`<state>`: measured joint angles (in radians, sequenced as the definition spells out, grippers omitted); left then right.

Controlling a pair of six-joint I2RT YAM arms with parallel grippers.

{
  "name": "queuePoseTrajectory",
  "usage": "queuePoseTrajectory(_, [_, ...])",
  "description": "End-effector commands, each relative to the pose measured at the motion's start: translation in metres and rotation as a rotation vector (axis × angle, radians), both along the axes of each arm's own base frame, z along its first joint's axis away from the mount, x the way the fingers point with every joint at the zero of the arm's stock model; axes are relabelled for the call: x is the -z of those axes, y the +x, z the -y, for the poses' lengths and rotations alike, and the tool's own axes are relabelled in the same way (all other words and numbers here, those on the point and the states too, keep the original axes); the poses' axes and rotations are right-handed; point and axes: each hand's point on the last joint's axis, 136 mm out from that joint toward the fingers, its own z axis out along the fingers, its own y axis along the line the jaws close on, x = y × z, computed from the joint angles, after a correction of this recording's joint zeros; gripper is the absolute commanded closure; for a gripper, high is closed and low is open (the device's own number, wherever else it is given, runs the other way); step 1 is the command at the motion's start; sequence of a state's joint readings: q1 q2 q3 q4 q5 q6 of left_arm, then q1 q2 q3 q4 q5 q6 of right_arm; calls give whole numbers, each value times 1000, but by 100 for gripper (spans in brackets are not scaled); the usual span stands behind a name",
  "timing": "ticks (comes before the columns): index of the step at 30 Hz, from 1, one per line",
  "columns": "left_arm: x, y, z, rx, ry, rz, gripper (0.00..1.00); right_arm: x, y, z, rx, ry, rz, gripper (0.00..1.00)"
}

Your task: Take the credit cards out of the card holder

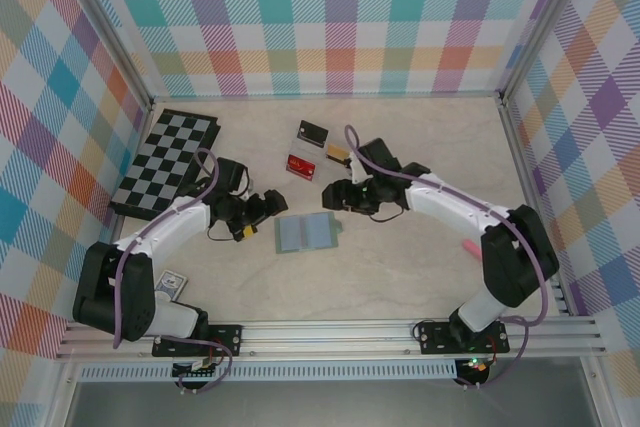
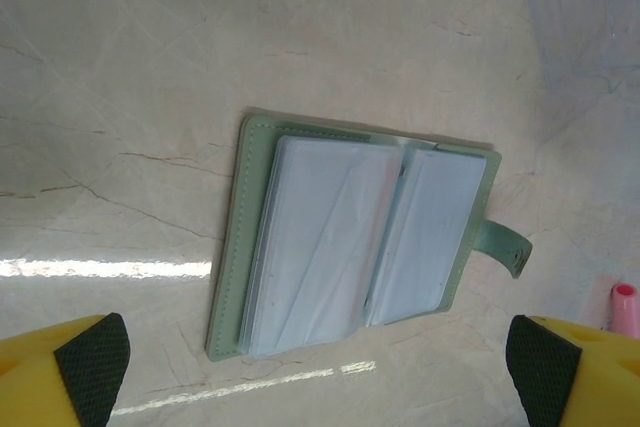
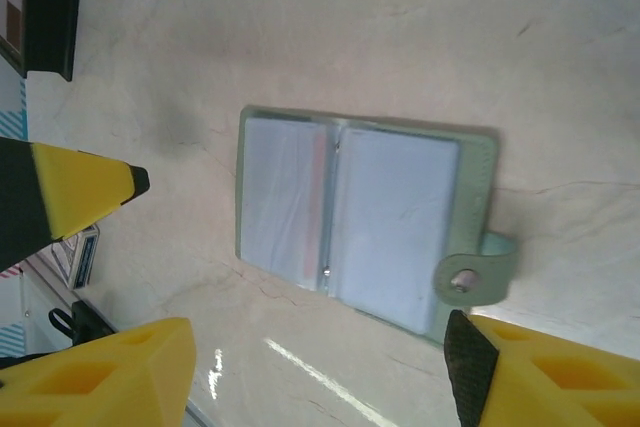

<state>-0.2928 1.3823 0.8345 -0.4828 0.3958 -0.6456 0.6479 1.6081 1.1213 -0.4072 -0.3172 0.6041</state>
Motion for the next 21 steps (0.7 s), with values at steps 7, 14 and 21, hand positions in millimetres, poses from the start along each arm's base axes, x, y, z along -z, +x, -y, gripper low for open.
queuePoseTrajectory(7, [6, 2, 4, -47, -62, -28, 1, 41, -17, -37, 41, -82, -163, 35])
queuePoseTrajectory(14, [8, 0, 6, -41, -72, -42, 2, 61, -10, -35, 57, -199, -156, 45])
queuePoseTrajectory(21, [10, -1, 10, -33, -88, -50, 6, 77, -6, -23, 74, -313, -156, 45])
